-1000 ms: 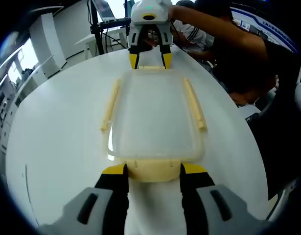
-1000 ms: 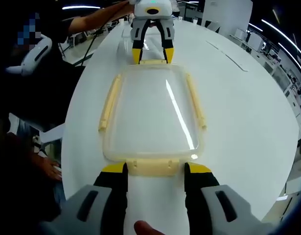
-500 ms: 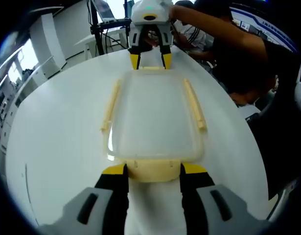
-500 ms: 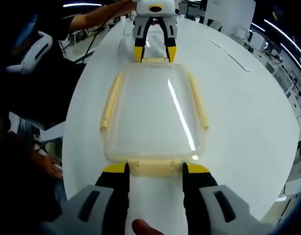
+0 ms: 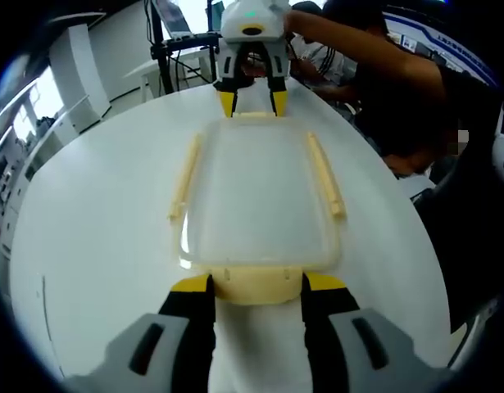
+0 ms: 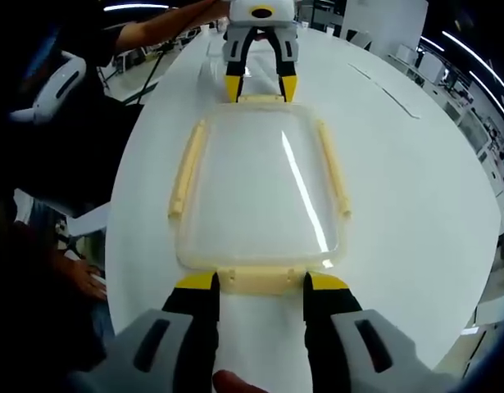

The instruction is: Snap each plastic latch of the storage box into its locked position after aligning the lid with the box until every specified latch is closed and the lid sits flush.

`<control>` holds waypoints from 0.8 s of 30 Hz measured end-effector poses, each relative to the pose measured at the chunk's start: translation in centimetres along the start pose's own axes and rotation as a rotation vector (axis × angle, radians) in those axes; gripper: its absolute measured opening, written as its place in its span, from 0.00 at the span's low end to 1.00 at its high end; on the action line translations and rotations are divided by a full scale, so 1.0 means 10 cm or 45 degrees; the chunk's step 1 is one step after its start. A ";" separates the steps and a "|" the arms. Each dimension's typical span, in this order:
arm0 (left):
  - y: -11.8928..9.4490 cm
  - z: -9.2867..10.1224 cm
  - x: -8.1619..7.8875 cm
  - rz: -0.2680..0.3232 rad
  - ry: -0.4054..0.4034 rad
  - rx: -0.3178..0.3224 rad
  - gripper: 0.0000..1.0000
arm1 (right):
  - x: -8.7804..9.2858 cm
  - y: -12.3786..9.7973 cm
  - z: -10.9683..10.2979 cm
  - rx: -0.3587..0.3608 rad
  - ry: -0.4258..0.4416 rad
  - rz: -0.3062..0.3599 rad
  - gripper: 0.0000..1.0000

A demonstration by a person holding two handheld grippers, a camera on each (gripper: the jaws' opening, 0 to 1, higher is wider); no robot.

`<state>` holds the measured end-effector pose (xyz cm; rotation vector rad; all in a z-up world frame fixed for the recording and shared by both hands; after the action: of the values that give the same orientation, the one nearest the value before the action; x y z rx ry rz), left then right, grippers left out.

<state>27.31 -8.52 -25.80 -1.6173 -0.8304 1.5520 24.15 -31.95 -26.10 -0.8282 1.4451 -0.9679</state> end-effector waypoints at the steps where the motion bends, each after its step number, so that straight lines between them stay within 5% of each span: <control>1: 0.00 0.00 0.00 0.001 0.000 0.000 0.40 | 0.00 0.00 0.00 0.000 0.001 0.000 0.39; 24: -0.03 -0.02 -0.02 -0.004 0.017 0.002 0.40 | -0.06 0.02 -0.07 -0.002 -0.034 -0.051 0.38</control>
<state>27.53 -8.53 -25.50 -1.6227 -0.8237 1.5382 23.54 -31.24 -25.98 -0.8709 1.4109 -0.9825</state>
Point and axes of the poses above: the point that each gripper's makers call its tool centre point, and the gripper's own axes: y roughly forward along the fingers, z roughly to its right, x roughly out of its underside, the point moved 4 cm from there along -y, roughly backward along the fingers, and after that the axes turned 4 degrees about -z, right-handed, at the moved point
